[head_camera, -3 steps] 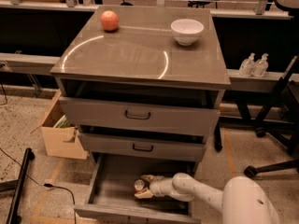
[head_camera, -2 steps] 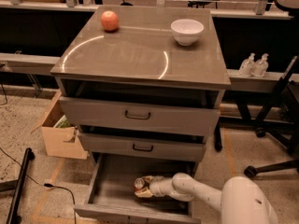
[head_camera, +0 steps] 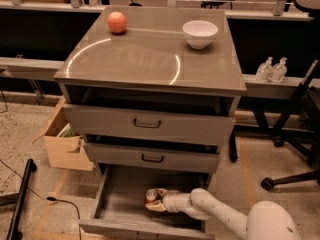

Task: Pick coke can from bottom drawer and place on counter

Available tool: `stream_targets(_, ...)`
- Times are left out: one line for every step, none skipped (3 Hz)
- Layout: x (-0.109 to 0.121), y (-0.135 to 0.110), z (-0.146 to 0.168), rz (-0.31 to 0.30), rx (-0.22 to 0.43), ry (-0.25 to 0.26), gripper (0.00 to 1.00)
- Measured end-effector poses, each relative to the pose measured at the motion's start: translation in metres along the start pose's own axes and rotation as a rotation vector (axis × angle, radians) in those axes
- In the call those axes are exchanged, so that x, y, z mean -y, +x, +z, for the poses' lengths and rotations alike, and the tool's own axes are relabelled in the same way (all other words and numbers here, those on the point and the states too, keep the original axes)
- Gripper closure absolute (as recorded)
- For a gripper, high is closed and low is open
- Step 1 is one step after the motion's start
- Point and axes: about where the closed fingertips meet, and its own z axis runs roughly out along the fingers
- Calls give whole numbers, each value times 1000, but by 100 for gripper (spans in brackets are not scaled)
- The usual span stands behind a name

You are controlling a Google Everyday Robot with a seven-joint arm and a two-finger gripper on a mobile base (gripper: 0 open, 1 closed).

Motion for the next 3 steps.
stream_targets(11, -25, -41, 32, 48, 77, 100)
stream_targets(-3, -63, -85, 38, 50, 94, 100)
stream_targets(-18, -119, -131, -9, -12, 57, 100)
